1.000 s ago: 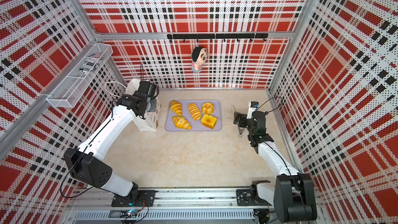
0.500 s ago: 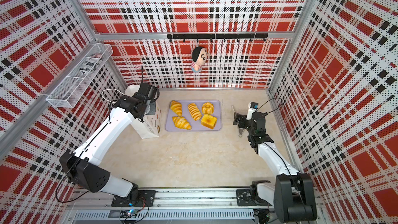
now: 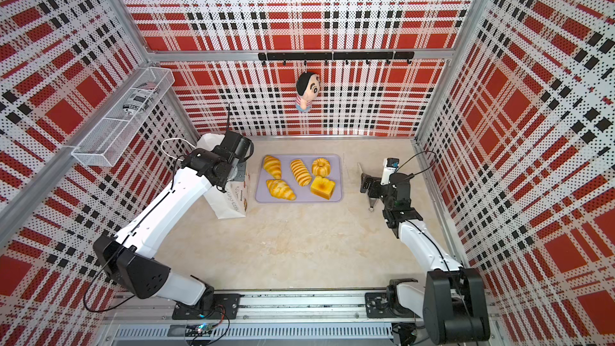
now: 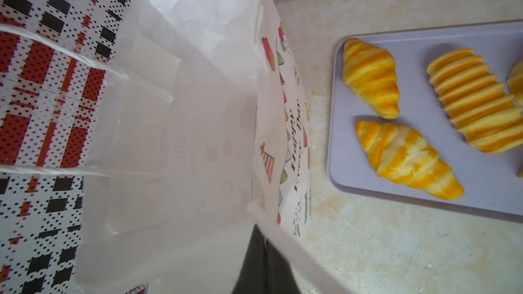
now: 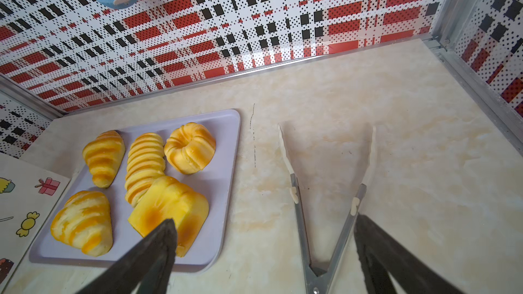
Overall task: Pack bread into a paper bag
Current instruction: Adjust the paper bag at the center of the board.
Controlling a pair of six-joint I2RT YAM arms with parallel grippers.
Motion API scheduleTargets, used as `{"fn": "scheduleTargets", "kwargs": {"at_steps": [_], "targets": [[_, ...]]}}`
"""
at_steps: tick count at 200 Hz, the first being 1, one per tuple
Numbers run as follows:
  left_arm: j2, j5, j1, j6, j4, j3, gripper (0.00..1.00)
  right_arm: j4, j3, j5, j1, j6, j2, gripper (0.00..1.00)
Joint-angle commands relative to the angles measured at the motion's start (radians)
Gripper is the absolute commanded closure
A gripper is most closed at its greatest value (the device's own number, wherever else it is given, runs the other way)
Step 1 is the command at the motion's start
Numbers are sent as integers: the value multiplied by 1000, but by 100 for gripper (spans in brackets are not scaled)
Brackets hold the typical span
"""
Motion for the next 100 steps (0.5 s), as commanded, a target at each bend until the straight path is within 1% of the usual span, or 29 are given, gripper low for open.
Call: {"fn": "scheduleTargets", "kwargs": {"at_steps": [1,22,25,30,100], "targets": [[-32,-21,-35,-43,-28,0,95,31,-12,-8,5,6,-19,0],[-31,-27,-62,-45,-37,0,95,31,-12,-12,5,7,-17,0],[-29,-27,-65,-69,-38,1,95,33,-13,-12,6,8,-17,0],[-29,-28,-70,-75,-40,2,95,33,-13,-13,6,8,-17,0],[-12,-31,-133,-96,-43,0,95,27,-8,-15,5,6,-20,0]]}}
